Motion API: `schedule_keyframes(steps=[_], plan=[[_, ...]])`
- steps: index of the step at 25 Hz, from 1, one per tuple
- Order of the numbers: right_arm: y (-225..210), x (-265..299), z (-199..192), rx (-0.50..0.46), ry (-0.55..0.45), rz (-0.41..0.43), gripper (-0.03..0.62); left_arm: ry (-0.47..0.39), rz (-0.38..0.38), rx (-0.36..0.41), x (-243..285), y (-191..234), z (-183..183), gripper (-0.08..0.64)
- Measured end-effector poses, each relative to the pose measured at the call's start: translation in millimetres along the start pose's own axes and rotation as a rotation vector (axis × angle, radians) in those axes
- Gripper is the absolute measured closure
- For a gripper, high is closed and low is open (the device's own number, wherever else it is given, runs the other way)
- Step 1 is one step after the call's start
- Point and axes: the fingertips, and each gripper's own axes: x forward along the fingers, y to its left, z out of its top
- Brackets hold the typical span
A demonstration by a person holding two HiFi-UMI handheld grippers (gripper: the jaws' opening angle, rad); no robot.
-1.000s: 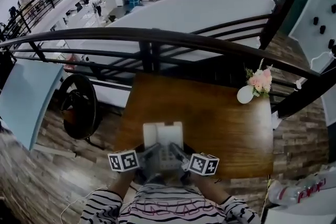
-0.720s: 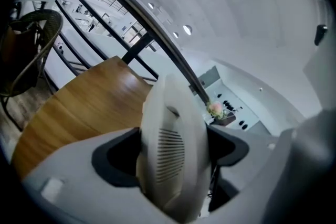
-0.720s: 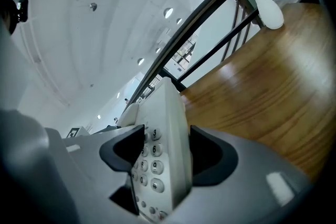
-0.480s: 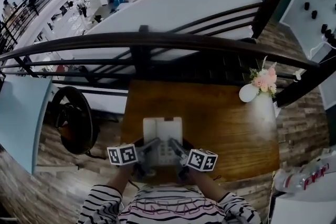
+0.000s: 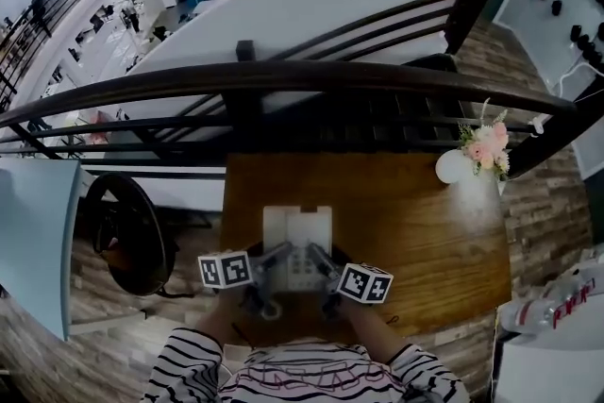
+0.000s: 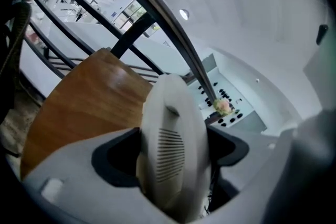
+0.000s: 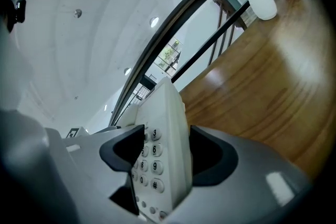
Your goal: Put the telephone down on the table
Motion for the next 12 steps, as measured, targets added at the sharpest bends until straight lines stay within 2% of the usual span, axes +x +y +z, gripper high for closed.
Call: schedule_keyframes(steps=[3,12], plan=[[-13,15,26,0.017,-0.001,-0.004,0.328,0.007,0.003,0.001,28,1,21,0.17],[-34,58,57,0.004,-0.006,-0.037,0.328,0.018,-0.007,-0.012,64,30,56,0.17]])
